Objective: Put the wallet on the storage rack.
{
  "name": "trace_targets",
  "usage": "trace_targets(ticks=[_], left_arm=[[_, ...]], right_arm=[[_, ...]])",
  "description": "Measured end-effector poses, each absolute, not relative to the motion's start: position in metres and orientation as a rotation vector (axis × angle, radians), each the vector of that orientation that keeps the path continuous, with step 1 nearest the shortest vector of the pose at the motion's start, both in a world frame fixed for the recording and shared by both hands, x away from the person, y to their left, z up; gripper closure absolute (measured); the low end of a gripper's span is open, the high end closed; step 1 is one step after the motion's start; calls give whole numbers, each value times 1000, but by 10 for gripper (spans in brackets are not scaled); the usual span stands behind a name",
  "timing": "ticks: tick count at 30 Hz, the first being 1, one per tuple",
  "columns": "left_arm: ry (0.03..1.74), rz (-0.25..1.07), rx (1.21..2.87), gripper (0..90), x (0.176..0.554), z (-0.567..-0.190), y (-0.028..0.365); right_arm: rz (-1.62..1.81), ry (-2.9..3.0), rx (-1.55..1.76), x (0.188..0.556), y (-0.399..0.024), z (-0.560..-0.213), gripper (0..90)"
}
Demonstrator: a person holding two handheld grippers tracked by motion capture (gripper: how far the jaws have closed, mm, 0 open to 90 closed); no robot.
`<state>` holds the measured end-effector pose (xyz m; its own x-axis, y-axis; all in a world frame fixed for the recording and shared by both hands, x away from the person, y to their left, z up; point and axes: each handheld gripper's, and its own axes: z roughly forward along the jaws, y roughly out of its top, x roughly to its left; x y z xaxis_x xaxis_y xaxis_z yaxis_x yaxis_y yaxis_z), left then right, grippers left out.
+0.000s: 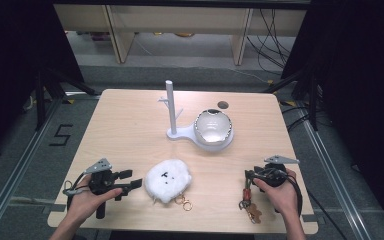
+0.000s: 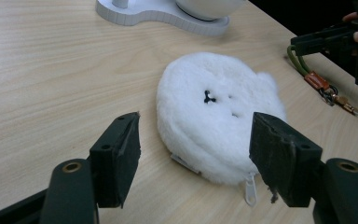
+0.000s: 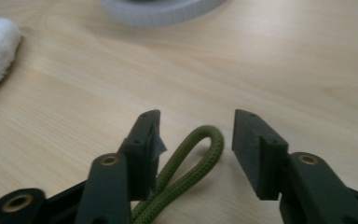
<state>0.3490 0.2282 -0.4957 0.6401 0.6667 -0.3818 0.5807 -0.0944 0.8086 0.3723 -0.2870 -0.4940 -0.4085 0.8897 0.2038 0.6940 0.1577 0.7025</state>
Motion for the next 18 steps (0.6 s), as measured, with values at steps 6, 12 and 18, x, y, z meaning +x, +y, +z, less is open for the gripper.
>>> trace_targets(ticks=[6,12,18], left_arm=[[1010,81,1829,318,361,-494,215],[1021,78,1931,314,376,-491,202],[1036,59,1986,312,391,-486,185]], right_arm=[[1084,2129,1470,367,-290,-471,485],[1034,2160,1502,364,-285,-474,495],[1059,2154,1506,363,-274,-473,492]])
